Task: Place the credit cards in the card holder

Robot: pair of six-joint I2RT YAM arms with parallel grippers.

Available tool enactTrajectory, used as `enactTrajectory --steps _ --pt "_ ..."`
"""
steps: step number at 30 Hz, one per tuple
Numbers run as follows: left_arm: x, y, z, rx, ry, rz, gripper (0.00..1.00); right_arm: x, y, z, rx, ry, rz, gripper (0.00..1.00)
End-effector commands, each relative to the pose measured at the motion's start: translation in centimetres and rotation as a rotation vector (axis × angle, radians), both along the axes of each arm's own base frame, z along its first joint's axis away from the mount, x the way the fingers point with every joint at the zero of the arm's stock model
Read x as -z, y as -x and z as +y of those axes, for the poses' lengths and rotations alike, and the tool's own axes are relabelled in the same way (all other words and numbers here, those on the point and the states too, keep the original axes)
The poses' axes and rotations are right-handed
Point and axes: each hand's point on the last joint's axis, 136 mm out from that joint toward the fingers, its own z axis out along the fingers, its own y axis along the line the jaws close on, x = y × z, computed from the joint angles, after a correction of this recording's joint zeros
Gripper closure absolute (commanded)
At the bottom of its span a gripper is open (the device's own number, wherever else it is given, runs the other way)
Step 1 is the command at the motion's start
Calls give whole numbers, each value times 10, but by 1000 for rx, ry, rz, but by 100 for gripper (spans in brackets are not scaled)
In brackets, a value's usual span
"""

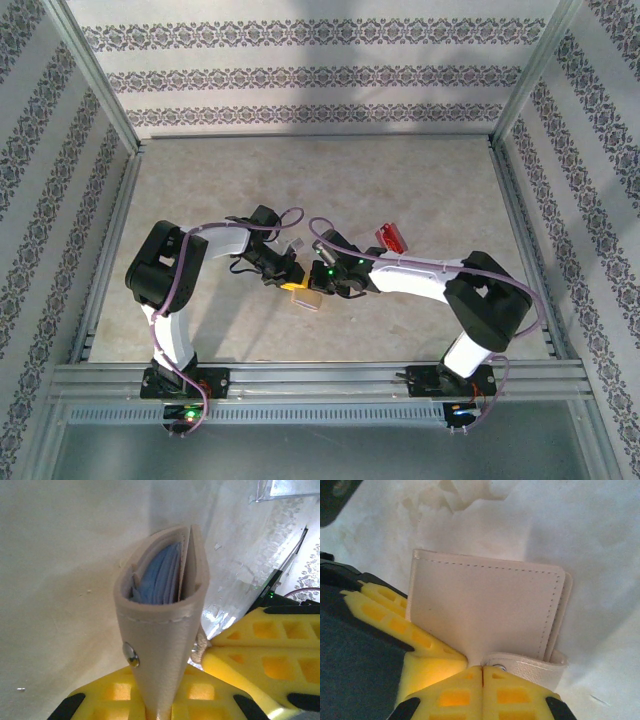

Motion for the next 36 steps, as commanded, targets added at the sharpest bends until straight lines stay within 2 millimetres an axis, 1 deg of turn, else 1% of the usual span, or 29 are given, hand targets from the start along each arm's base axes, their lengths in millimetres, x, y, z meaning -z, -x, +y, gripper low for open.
enactTrajectory --steps 1,6,15,20,29,36 --pt "16 5 3 20 -74 -3 93 3 -3 8 -13 -15 10 100" --pt "16 4 4 18 -74 -3 93 6 0 3 -6 11 20 100" --pt "18 5 3 18 -74 3 93 -5 3 -7 0 32 3 100" --pt "17 5 3 19 -74 0 93 2 3 -7 4 35 17 100" --pt "17 4 3 19 -73 -2 93 14 2 12 -5 -51 52 100" --pt "17 4 3 18 -74 -1 94 26 8 0 17 -20 91 100"
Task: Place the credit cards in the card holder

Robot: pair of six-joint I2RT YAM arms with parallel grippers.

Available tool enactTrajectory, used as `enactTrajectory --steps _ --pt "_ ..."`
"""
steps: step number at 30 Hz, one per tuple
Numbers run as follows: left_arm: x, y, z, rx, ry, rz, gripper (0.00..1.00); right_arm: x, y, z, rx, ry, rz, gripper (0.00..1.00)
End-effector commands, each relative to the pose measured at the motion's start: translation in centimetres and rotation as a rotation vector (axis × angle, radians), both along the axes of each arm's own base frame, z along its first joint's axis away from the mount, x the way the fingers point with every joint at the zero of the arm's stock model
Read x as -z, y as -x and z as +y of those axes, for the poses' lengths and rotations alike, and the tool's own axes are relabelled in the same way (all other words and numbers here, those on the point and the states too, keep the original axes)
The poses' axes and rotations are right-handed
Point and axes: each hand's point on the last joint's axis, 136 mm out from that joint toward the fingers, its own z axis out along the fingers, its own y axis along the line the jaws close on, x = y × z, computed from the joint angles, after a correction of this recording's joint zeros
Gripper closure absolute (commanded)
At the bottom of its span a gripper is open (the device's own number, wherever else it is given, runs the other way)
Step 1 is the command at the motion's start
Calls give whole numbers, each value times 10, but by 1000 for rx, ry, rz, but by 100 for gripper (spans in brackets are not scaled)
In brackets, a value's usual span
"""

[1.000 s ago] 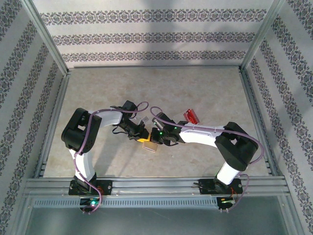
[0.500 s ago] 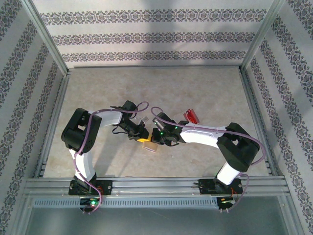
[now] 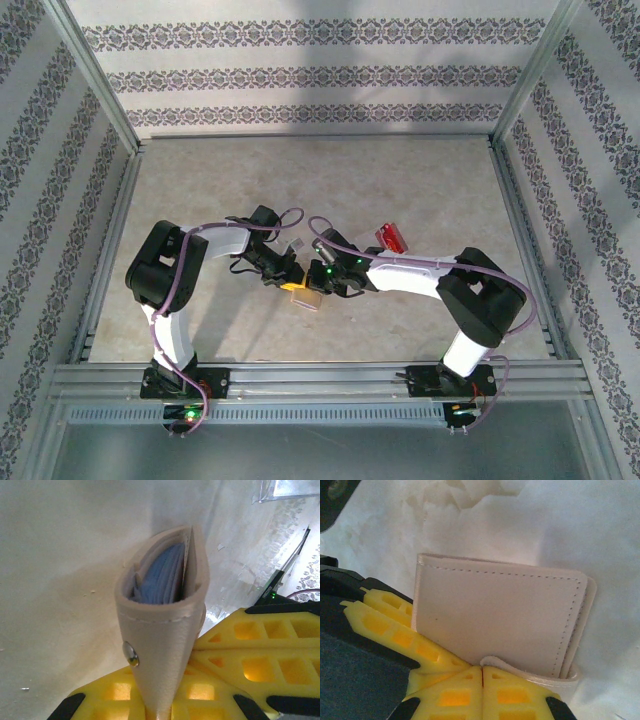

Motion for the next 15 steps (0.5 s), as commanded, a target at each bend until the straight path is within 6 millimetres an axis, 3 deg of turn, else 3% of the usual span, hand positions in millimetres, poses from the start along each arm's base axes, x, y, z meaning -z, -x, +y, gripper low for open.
enactTrajectory --steps 1,7,15 --pt "16 5 3 19 -70 2 94 22 11 -12 16 36 61 100" --pt "17 4 3 21 -69 2 94 29 16 -25 72 -25 75 100" --pt "17 5 3 22 -71 3 94 37 16 -22 110 -108 96 100"
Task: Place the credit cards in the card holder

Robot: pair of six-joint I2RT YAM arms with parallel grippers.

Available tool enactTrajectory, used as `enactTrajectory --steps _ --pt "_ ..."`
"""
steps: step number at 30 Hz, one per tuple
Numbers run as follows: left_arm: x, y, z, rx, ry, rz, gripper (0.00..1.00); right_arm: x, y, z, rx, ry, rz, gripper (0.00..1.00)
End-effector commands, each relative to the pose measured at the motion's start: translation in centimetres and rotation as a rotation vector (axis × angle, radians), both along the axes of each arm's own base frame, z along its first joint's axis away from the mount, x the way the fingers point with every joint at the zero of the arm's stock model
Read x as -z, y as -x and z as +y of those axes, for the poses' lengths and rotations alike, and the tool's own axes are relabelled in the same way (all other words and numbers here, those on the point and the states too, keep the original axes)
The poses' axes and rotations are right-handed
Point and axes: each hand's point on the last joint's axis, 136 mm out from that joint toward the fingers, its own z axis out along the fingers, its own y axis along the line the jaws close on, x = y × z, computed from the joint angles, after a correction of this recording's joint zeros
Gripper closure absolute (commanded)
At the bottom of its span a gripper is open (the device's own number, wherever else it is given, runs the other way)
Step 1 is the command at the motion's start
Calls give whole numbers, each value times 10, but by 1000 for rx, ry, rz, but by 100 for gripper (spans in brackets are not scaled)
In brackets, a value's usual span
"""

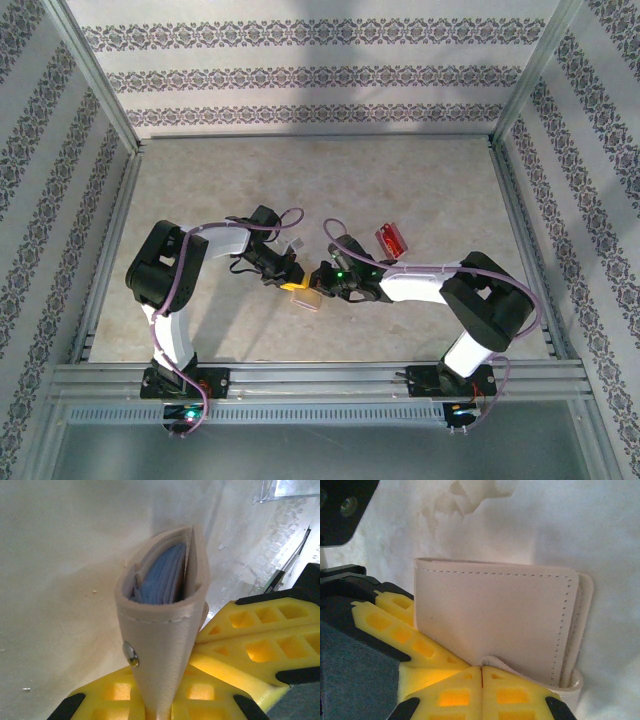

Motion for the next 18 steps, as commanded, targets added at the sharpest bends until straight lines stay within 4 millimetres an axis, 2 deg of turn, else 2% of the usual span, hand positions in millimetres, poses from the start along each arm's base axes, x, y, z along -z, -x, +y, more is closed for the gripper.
enactTrajectory --steps 1,4,10,18 --pt "17 4 3 22 -69 0 94 35 16 -17 29 72 105 100" --pt "17 4 3 24 -69 -1 94 31 18 -17 31 62 102 100" --pt "18 4 3 22 -71 1 94 23 19 -31 37 119 75 100" --pt "17 4 3 22 -69 0 94 32 15 -18 21 98 89 100"
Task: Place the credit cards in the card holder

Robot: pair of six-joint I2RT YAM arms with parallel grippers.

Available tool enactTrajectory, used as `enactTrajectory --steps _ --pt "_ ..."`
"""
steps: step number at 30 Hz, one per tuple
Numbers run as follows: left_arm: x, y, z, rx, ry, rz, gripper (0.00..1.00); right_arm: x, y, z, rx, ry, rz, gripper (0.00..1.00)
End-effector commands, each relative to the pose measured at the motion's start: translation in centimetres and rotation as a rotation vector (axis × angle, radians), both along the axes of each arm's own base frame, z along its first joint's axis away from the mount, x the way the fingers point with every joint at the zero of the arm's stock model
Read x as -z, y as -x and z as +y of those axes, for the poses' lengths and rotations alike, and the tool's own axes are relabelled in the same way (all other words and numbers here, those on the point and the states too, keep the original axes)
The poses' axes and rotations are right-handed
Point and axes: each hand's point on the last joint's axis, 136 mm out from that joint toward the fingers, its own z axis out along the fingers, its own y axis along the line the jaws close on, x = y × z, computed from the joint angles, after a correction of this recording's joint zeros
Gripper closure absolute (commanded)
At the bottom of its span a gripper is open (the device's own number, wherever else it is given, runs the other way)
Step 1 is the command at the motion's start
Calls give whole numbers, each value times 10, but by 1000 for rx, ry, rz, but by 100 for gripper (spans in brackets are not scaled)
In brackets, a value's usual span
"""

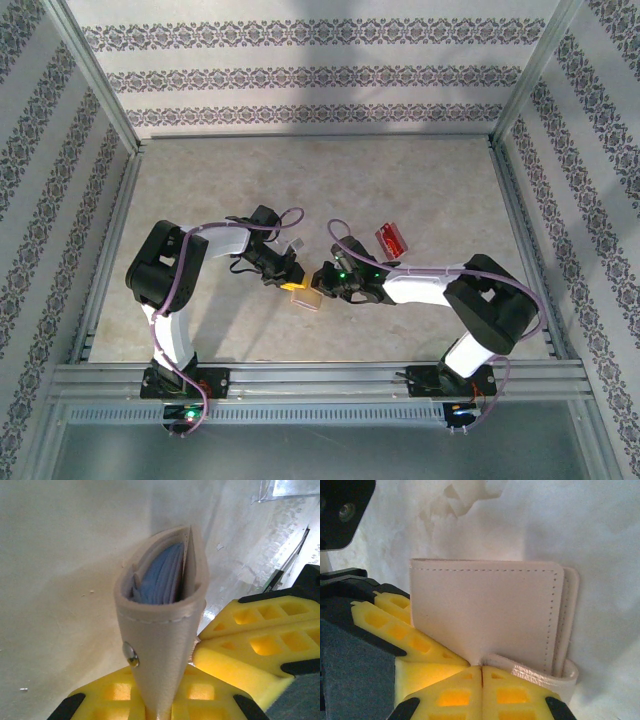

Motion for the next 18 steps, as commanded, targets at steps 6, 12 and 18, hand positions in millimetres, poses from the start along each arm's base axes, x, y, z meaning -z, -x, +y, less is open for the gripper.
enactTrajectory --steps 6,12,18 --pt "18 3 3 21 -72 0 94 51 18 -17 2 125 121 100" --pt "18 3 3 21 -72 -1 94 64 30 -34 31 159 164 100" --pt "18 3 3 23 -72 -4 94 71 45 -45 61 131 197 100"
